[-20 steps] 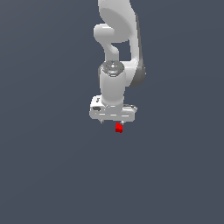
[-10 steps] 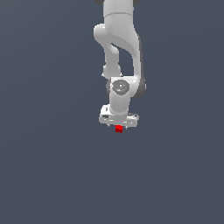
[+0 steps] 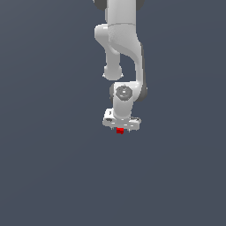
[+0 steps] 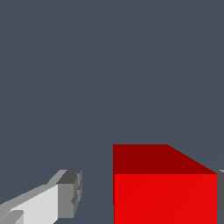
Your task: Pick up the red cube and move it to a goal position.
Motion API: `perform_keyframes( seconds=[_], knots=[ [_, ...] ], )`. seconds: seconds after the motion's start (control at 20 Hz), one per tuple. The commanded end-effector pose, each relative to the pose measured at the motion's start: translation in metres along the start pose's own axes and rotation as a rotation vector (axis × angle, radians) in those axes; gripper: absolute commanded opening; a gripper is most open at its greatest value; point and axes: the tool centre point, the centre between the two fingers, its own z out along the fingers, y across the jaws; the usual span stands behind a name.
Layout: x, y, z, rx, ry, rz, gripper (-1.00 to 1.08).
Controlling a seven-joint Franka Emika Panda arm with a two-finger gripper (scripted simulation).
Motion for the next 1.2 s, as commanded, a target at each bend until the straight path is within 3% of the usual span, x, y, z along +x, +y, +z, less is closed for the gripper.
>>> perform_keyframes(
  seconds=[0.0, 0.1, 0.15, 0.75, 1.15],
  knots=[
    [0.002, 0.001, -0.002, 0.001, 0.002, -0.001, 1.0],
    [0.002, 0.001, -0.004, 0.001, 0.003, -0.001, 1.0],
    [0.002, 0.001, -0.004, 0.001, 0.003, -0.001, -1.0],
    [0.003, 0.002, -0.004, 0.0, 0.002, -0.001, -1.0],
    [0.026, 0.02, -0.013, 0.0, 0.002, -0.001, -1.0]
  ],
)
